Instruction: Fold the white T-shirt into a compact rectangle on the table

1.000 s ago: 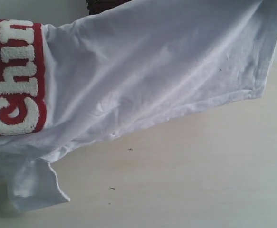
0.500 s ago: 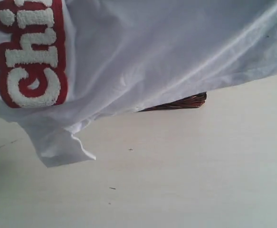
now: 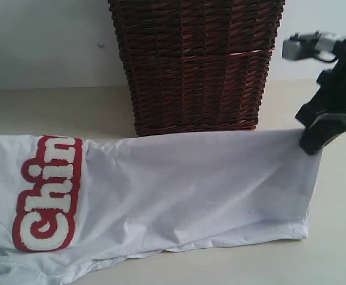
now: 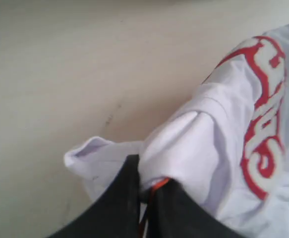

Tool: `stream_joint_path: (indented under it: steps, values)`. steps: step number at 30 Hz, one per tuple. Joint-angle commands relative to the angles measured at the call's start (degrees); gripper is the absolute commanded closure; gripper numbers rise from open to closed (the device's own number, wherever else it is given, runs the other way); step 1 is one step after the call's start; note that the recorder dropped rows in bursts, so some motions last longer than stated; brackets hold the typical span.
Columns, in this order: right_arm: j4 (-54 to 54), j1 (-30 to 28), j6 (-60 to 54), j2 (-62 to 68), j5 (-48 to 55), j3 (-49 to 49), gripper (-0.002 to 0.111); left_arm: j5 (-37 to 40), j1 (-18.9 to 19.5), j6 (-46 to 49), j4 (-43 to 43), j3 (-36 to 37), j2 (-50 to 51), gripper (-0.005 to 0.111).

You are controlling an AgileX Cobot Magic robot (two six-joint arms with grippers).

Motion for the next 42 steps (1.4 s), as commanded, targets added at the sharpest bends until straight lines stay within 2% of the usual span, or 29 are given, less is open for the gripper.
stream_joint_path:
  steps: [1,4,6,8,10,11,13,16,18,19,21,24,26,28,29,30,32,35,37,40,42]
  values:
    - [-0.1,-0.3,-0.4,6.4,-8.2,-0.6,0.108,-15.7,-2.6,14.6,-1.2,0.1,8.3,0.107]
    - [2.1,-0.3,-0.5,8.8,-17.2,-0.7,0.108,-24.6,-3.2,23.9,-4.4,0.1,11.8,0.107]
    - [4.5,-0.3,-0.7,9.9,-20.4,-0.7,0.102,-27.6,-3.2,25.9,-9.6,0.1,13.8,0.107]
    - [6.0,-0.3,-1.4,10.9,-23.2,-0.7,0.087,-29.6,-3.1,25.4,-15.5,0.1,15.8,0.106]
    - [6.2,-0.3,-1.3,11.4,-25.6,-0.7,0.068,-31.1,-3.1,25.8,-19.7,0.1,17.1,0.099]
    - [5.4,-0.3,-0.4,11.5,-27.2,-0.7,0.055,-32.4,-3.1,25.9,-21.0,0.1,17.6,0.094]
    - [2.6,-0.3,3.9,11.5,-30.0,-0.7,0.046,-34.3,-3.1,25.9,-21.6,0.1,18.2,0.078]
    - [-4.3,-0.3,11.0,11.4,-31.3,-0.7,0.047,-37.4,-2.9,25.8,-21.5,0.1,18.2,0.044]
    - [-4.9,-0.3,12.6,11.4,-29.6,-0.7,0.048,-38.3,-2.9,25.3,-23.8,0.1,17.9,0.021]
    - [-4.5,-0.3,12.6,11.4,-28.2,-0.7,0.049,-38.3,-2.9,24.4,-25.5,0.1,17.5,0.013]
    - [-3.4,-0.3,12.4,11.4,-25.4,-0.7,0.053,-38.7,-2.9,19.7,-28.2,0.1,16.0,0.006]
    - [-1.3,-0.3,11.0,11.4,-21.9,-0.7,0.065,-38.4,-2.9,10.2,-29.5,0.1,13.0,0.008]
    - [0.3,-0.3,10.0,11.4,-19.9,-0.7,0.074,-35.0,-2.9,-0.2,-27.6,0.1,11.1,0.012]
    - [3.9,-0.3,7.2,11.4,-18.0,-0.7,0.081,-28.2,-2.9,-11.2,-22.8,0.1,10.0,0.021]
    - [6.4,-0.3,5.2,11.4,-17.0,-0.7,0.083,-23.5,-3.1,-18.0,-19.7,0.1,9.9,0.030]
    - [9.2,-0.3,2.8,11.4,-16.1,-0.7,0.084,-18.6,-3.2,-20.9,-16.3,0.1,10.0,0.038]
    - [14.4,-0.3,-1.8,11.4,-15.0,-0.7,0.084,-8.7,-3.9,-23.6,-11.9,0.1,11.3,0.056]
    - [20.5,-0.3,-7.0,11.4,-13.8,-0.7,0.082,0.8,-4.8,-23.4,-10.0,0.6,13.8,0.077]
    - [22.8,-0.3,-8.8,11.4,-13.4,-0.7,0.079,4.0,-4.8,-23.5,-8.4,2.0,14.7,0.088]
    - [22.8,-0.3,-9.1,11.4,-13.2,-0.7,0.076,4.0,-4.6,-25.6,-5.5,4.5,15.1,0.104]
    - [22.2,-0.3,-9.1,11.4,-13.0,-0.7,0.074,4.0,-3.6,-25.5,-5.4,5.4,15.1,0.107]
